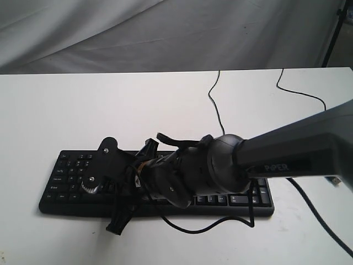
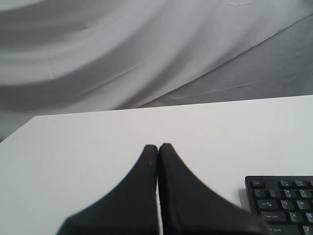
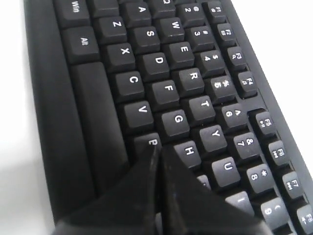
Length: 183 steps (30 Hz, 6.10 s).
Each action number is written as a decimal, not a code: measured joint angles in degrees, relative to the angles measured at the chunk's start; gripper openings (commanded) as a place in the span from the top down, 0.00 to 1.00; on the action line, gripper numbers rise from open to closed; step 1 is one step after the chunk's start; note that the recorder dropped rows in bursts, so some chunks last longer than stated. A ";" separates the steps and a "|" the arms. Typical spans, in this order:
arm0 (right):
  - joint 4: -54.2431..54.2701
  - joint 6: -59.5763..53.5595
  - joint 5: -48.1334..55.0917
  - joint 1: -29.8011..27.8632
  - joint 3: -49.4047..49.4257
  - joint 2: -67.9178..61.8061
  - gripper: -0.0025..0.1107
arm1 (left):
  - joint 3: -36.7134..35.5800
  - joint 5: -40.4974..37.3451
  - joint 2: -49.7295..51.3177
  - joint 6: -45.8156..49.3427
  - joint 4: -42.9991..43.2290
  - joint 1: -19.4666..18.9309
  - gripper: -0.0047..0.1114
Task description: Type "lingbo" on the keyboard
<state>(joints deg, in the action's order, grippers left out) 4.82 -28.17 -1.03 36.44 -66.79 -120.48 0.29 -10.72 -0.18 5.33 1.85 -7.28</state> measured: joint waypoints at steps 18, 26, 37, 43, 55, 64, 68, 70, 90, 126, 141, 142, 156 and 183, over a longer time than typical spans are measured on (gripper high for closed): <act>0.00 0.00 3.90 0.00 -3.96 2.82 0.98 | 0.00 0.00 0.00 0.00 0.00 0.00 0.95; 0.00 0.00 4.95 0.00 -8.55 -1.15 0.98 | 0.00 0.00 0.00 0.00 0.00 0.00 0.95; 0.00 0.00 3.70 0.00 -8.68 -2.05 0.98 | 0.00 0.00 0.00 0.00 0.00 0.00 0.95; 0.00 -0.13 3.48 0.00 -8.77 -3.11 0.98 | 0.00 0.00 0.00 0.00 0.00 0.00 0.95; 0.00 -0.13 3.25 0.00 -8.77 -3.44 0.98 | 0.00 0.00 0.00 0.00 0.00 0.00 0.95; 0.00 -0.13 3.25 -0.13 -8.90 -4.67 0.98 | 0.00 0.00 0.00 0.00 0.00 0.00 0.95; 0.00 -0.13 3.25 -0.31 -8.90 -4.67 0.98 | 0.00 0.00 0.00 0.00 0.00 0.00 0.95; 0.00 -0.13 3.25 -0.35 -8.90 -4.67 0.98 | 0.00 0.00 0.00 0.00 0.00 0.00 0.95; 0.00 -0.13 6.16 -0.45 -5.35 1.52 0.98 | 0.00 0.00 0.00 0.00 0.00 0.00 0.95; 0.57 -0.13 2.34 0.66 -4.37 -1.24 0.98 | 0.00 0.00 0.00 0.00 0.00 0.00 0.95; 1.17 -0.13 3.09 0.66 -4.37 -0.88 0.98 | 0.00 0.00 0.00 0.00 0.00 0.00 0.95; 1.17 -0.13 3.17 0.66 -4.37 -0.18 0.98 | 0.00 0.00 0.00 0.00 0.00 0.00 0.95; 0.90 -0.13 0.44 -3.48 3.24 9.04 0.98 | 0.00 0.00 0.00 0.00 0.00 0.00 0.95; 0.90 -0.35 -3.68 -6.84 4.59 4.10 0.98 | 0.00 0.00 0.00 0.00 0.00 0.00 0.95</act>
<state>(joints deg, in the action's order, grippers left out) 5.72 -28.52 -4.71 29.60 -62.20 -116.38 0.29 -10.72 -0.18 5.33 1.85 -7.28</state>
